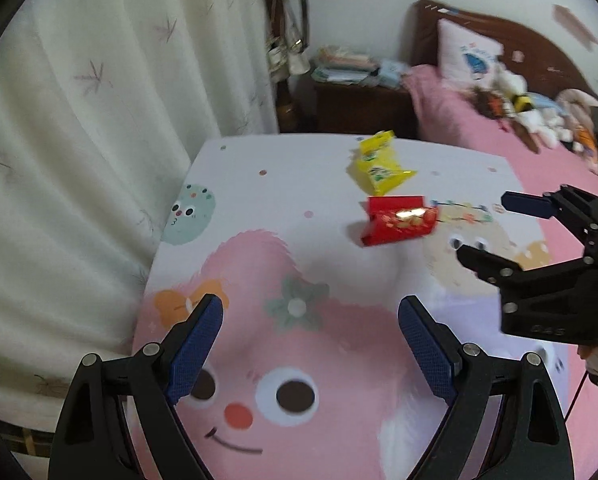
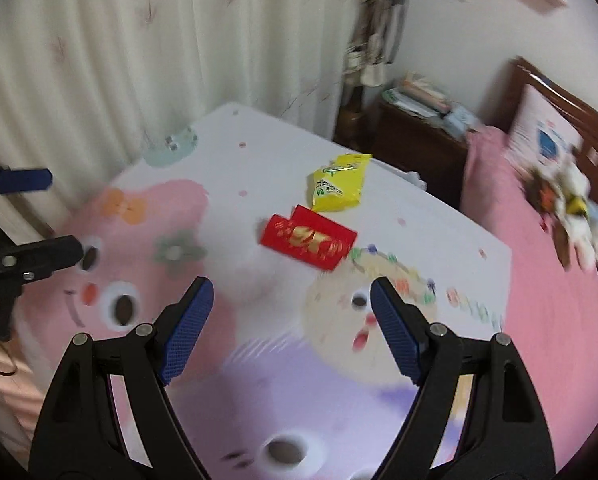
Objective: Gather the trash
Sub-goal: 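Move both grippers back up over the table toward the red and yellow packets, then grasp the red packet with the right gripper while the left grasps the yellow snack bag, then carry the yellow bag and red packet with both grippers down over the bin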
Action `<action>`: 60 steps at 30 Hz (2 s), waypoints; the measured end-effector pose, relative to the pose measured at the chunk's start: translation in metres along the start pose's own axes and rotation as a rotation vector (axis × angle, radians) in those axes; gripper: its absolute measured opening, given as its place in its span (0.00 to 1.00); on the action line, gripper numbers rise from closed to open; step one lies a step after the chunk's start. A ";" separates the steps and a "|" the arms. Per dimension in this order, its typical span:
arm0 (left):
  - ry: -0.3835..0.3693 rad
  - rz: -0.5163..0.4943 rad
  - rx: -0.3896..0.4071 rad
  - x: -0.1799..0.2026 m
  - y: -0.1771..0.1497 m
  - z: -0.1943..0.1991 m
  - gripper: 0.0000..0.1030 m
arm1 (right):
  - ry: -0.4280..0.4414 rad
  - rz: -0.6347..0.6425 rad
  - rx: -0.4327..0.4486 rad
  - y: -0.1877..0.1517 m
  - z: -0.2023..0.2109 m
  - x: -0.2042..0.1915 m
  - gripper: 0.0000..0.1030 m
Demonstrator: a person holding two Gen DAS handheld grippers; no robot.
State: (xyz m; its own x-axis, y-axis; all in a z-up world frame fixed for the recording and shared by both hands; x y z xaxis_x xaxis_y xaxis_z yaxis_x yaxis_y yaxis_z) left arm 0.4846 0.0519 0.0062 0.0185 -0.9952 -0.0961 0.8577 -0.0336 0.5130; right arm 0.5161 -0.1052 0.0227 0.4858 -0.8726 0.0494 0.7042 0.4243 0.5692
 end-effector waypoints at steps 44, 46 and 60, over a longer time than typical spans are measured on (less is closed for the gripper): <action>-0.103 0.042 -0.266 0.107 0.203 -0.301 0.58 | 0.142 -0.369 -0.106 -0.026 -0.157 0.187 0.10; -0.105 0.016 -0.251 0.112 0.201 -0.297 0.34 | 0.144 -0.377 -0.113 -0.032 -0.155 0.187 0.10; -0.128 -0.091 -0.093 0.114 0.125 -0.166 0.16 | 0.156 -0.475 -0.080 -0.067 -0.073 0.148 0.10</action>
State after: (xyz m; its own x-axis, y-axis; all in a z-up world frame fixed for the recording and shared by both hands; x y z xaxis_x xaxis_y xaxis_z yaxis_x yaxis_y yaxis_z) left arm 0.6787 -0.0503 -0.0821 -0.1217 -0.9922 -0.0260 0.8969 -0.1212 0.4254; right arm 0.5784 -0.2448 -0.0679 0.1693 -0.9300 -0.3263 0.9006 0.0115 0.4345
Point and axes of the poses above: each gripper's, at about its wrist camera, not at the fingertips, and z roughly against the way its jaws point, x to its right, y to its top, the point moved 3 cm from there along -z, roughly the way its jaws point, and after that the axes turned 8 degrees about -z, right-handed, at the moved point
